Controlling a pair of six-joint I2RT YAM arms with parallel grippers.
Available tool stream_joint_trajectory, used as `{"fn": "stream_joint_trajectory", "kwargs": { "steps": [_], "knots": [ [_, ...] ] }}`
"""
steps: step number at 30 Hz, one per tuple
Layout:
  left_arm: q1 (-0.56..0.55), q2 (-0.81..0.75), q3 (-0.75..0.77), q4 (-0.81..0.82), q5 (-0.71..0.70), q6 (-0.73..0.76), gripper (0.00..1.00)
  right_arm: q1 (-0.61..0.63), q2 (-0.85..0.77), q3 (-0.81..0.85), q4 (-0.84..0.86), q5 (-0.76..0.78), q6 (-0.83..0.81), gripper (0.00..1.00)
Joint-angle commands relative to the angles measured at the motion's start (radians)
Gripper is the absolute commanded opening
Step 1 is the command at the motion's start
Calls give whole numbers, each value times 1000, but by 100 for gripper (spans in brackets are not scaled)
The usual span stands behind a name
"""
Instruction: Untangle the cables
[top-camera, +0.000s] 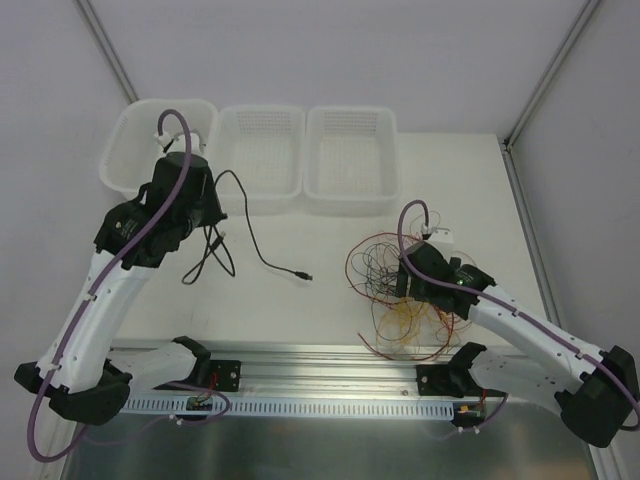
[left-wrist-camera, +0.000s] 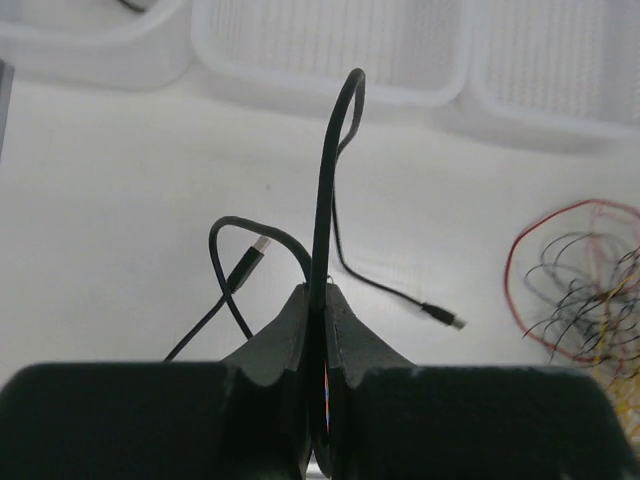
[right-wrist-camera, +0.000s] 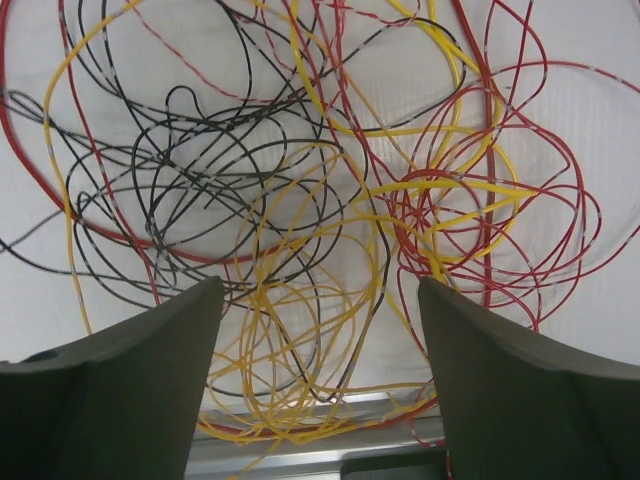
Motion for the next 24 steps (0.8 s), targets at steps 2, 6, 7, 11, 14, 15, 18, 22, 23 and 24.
{"fn": "stream_joint_trajectory", "kwargs": {
  "steps": [2,6,7,11,14,15,18,22,23,24],
  "knots": [
    [19,108,231,16,-27,15,0,45,-79,14,-8,25,-30,88],
    [84,213,411,24,-93,47,0,70,-121,38,-17,41,-77,100],
    [123,234,449,39,-102,58,0,77,-133,41,-17,39,-89,100],
    [231,343,664,119,-131,110,0,85,-206,34,-4,1,-120,100],
    [312,412,803,159,-136,144,0,84,-233,26,-1,-13,-134,100],
    [326,425,827,174,-154,162,0,85,-242,24,-1,-10,-135,100],
    [383,431,813,283,-197,190,0,85,-251,14,-7,7,-135,100],
    [479,425,703,439,-190,184,0,85,-247,1,-7,4,-128,99],
    [496,425,642,470,-181,171,0,85,-245,0,-7,4,-128,100],
    [542,428,611,536,-165,147,0,85,-244,-5,-7,4,-128,99]
  ]
}}
